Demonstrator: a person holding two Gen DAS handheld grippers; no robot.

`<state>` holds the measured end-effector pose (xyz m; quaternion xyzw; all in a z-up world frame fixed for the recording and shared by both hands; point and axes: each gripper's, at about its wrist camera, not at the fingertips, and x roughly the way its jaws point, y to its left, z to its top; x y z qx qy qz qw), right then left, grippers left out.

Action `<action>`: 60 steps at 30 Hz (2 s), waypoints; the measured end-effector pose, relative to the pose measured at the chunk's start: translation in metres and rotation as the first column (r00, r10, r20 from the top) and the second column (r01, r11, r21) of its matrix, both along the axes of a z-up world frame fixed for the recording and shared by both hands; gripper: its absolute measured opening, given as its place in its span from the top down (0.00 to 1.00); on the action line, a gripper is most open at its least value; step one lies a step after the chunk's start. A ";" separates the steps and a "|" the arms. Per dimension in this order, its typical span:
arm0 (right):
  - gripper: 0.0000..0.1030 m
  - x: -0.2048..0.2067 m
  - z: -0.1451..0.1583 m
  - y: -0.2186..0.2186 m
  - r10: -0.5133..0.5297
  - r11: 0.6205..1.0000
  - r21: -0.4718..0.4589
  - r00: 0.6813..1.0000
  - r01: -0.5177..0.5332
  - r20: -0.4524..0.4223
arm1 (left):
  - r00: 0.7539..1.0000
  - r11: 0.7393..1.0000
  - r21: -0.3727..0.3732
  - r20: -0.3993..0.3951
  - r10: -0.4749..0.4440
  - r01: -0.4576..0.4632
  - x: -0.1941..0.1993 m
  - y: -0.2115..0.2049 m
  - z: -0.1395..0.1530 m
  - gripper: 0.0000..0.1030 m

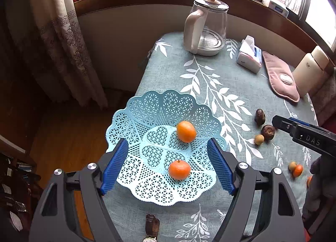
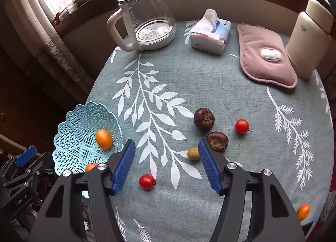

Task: Organize fruits
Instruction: 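Withdraw both tools from the basket toward the remaining oranges, then close the right gripper on an orange on the cloth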

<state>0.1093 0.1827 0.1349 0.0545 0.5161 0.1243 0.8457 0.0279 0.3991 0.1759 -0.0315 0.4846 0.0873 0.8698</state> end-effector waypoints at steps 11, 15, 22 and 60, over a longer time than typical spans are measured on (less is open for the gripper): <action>0.39 -0.030 0.000 -0.091 -0.112 0.994 -0.003 0.994 0.112 0.005 | 0.997 0.997 0.011 0.008 -0.082 0.082 -0.008 -0.072 0.003 0.23; 0.39 -0.041 -0.003 -0.130 -0.170 0.985 -0.009 0.985 0.170 0.003 | 0.994 0.994 0.004 0.006 -0.106 0.106 -0.009 -0.096 0.002 0.23; 0.38 -0.056 -0.010 -0.195 -0.265 0.964 -0.022 0.964 0.265 -0.013 | 0.990 0.990 -0.002 -0.001 -0.140 0.140 -0.008 -0.134 -0.004 0.23; 0.36 -0.115 -0.076 -0.322 -0.278 0.959 -0.103 0.945 0.263 -0.175 | 0.931 0.941 -0.039 -0.135 -0.338 0.336 0.000 -0.273 -0.070 0.23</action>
